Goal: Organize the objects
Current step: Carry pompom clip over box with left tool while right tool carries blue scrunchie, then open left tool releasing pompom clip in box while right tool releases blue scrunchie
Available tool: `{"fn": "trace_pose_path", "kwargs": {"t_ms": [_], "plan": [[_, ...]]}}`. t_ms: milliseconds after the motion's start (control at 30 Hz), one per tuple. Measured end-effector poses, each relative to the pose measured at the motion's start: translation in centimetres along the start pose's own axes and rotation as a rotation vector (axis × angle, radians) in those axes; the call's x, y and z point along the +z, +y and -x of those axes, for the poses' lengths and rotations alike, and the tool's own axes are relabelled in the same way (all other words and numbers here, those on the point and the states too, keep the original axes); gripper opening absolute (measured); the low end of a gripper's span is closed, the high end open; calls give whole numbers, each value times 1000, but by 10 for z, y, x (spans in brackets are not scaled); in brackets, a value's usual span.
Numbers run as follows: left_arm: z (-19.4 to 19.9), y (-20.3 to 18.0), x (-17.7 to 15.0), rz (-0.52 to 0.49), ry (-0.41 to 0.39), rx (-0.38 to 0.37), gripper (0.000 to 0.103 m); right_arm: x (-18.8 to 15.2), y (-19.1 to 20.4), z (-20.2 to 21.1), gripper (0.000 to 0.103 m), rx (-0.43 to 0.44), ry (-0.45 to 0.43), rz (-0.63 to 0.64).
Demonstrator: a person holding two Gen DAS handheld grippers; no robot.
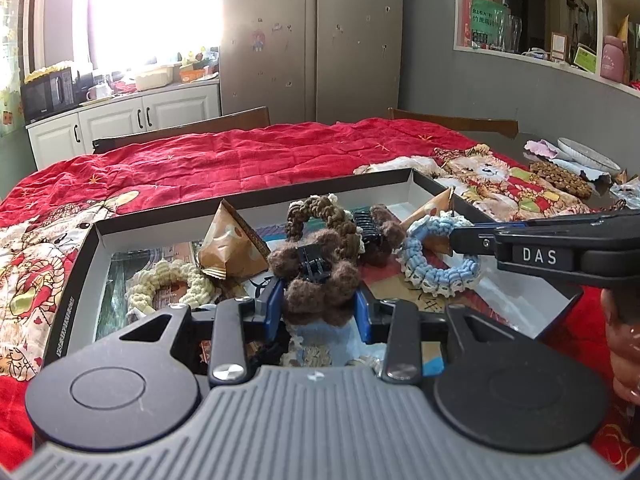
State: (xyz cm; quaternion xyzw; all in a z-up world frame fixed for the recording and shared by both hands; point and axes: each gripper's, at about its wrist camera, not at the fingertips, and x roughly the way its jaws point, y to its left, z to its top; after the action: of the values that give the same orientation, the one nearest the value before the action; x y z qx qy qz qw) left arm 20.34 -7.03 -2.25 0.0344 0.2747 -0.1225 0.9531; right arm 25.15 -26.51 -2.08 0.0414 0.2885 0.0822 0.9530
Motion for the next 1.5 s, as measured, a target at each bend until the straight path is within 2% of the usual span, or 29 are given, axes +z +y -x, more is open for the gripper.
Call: {"fn": "trace_pose_path", "kwargs": {"t_ms": [633, 700, 833, 933, 1067, 1233, 1500], "plan": [[-7, -2, -2, -29, 39, 18, 45, -2, 2, -9, 13, -3, 44, 20], [-7, -2, -2, -32, 38, 18, 50, -2, 3, -9, 14, -4, 44, 29], [-5, -3, -2, -38, 28, 21, 51, -3, 5, -8, 16, -8, 42, 37], [-1, -3, -1, -37, 16, 21, 60, -3, 4, -7, 18, -11, 37, 32], [2, -4, 0, -39, 1, 22, 64, -2, 3, -3, 22, -10, 22, 25], [13, -6, 2, -42, -33, 27, 67, 0, 3, 9, 23, -4, -12, 18], [40, -7, 11, -33, -106, 35, 77, 5, 8, 31, 23, 24, -54, 24]]}}
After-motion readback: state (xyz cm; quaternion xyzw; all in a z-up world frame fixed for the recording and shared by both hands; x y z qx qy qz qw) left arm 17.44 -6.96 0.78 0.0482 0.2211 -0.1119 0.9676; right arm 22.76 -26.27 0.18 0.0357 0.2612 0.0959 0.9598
